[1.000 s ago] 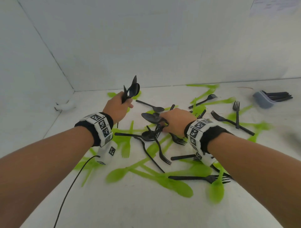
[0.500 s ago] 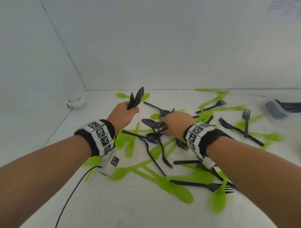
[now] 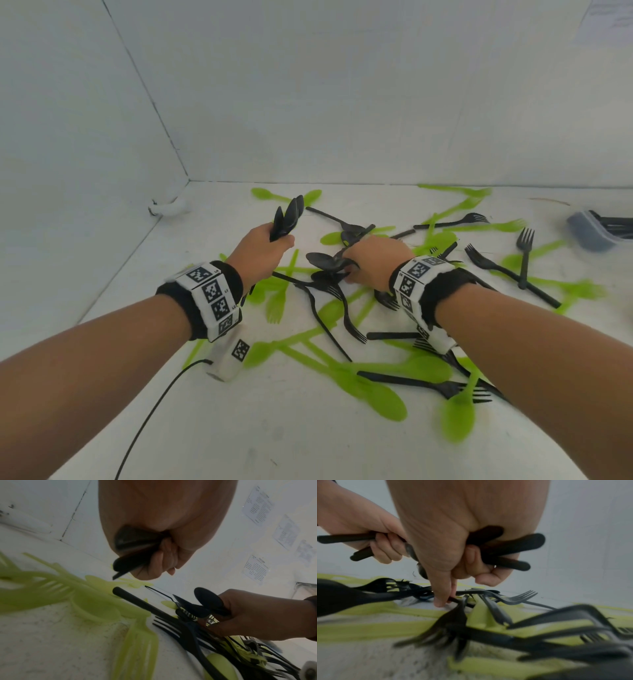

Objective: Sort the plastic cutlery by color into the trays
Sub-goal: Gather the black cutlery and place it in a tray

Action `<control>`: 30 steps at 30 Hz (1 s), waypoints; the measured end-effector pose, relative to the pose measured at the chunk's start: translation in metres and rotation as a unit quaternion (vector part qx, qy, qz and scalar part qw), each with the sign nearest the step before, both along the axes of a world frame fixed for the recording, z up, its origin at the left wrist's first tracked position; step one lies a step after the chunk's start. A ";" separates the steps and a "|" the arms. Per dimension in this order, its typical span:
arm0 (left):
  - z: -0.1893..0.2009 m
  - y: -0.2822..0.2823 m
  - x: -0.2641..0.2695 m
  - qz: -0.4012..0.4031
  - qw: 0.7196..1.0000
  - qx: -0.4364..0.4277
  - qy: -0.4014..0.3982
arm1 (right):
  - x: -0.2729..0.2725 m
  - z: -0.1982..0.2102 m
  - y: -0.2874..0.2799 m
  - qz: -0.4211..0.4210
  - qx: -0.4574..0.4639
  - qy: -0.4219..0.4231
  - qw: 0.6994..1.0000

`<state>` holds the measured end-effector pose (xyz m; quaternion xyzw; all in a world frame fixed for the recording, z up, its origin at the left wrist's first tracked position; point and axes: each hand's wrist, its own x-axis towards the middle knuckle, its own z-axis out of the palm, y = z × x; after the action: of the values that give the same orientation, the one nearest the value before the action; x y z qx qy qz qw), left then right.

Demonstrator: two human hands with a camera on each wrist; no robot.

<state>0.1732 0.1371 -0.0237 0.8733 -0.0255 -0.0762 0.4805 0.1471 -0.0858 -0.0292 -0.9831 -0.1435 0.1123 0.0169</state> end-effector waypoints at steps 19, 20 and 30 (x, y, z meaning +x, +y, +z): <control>-0.001 -0.045 0.015 -0.070 0.991 0.102 -0.048 | 0.002 0.014 -0.050 -0.246 0.251 -0.003 0.936; -0.002 -0.047 0.017 -0.075 0.990 0.112 -0.047 | 0.001 0.013 -0.054 -0.253 0.232 -0.011 0.939; -0.008 -0.052 0.055 -0.127 0.940 0.276 -0.153 | 0.004 -0.011 -0.047 -0.231 0.156 0.057 0.959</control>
<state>0.2279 0.0851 -0.0317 0.9623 -0.1880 -0.0060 0.1967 0.1509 -0.1326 -0.0399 -0.9667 0.0733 0.1371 0.2034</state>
